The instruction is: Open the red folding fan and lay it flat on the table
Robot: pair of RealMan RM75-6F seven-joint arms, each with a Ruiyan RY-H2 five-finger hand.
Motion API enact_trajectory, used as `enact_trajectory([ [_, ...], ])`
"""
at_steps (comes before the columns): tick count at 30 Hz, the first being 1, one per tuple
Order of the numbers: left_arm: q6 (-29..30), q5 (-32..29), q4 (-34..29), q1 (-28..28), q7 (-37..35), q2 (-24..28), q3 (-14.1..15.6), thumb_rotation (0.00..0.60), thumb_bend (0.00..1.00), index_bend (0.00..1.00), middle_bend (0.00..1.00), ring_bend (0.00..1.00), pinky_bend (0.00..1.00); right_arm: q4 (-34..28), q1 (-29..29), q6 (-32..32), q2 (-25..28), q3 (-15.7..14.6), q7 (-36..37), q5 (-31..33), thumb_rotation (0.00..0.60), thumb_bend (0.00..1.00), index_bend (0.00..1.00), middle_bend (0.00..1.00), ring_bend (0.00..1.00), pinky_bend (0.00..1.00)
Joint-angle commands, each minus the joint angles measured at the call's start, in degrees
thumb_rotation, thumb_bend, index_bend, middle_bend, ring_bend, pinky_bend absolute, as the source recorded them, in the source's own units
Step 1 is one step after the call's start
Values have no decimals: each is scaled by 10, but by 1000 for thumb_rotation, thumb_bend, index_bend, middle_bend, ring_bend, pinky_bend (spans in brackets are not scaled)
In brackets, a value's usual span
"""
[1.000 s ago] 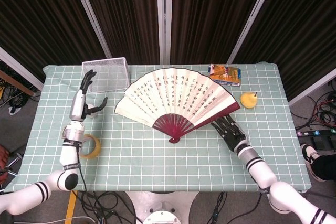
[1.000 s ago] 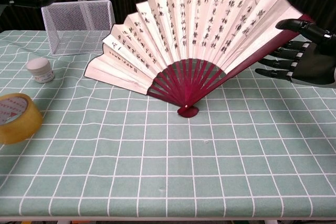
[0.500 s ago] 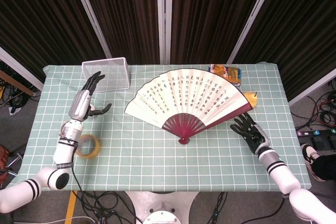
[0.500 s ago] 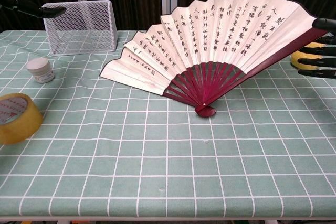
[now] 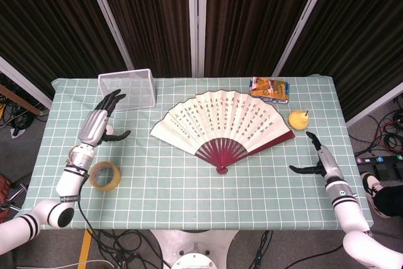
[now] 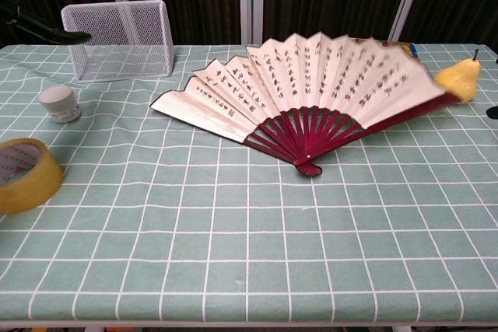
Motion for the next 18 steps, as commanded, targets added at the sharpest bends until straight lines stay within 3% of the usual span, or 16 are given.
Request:
enact_trajectory([
  [1,2,-1,-4,3,-3,6,2,600,204,85,0,0,121,10,47,119,20,-84,-200,-23,600,0,0,0,0,0],
  [3,10,0,-6,8,-6,8,3,600,204,85,0,0,121,-5,46,141,28,-94,-228,-27,600,0,0,0,0,0],
  [5,19,2,-4,12,-5,8,5,600,204,86,0,0,121,-22,39,148,38,-93,-213,-46,600,0,0,0,0,0],
  [11,44,6,9,34,28,28,21,600,204,101,27,0,121,-23,-16,211,58,-105,-87,-227,600,25,0,49,0,0],
  [14,49,11,4,51,53,54,39,600,204,105,40,0,121,-1,-40,263,65,-119,-57,-309,600,114,0,70,0,0],
  [18,78,12,-24,88,88,88,62,600,205,110,40,0,121,27,-73,330,71,-133,-32,-375,600,123,0,72,0,0],
])
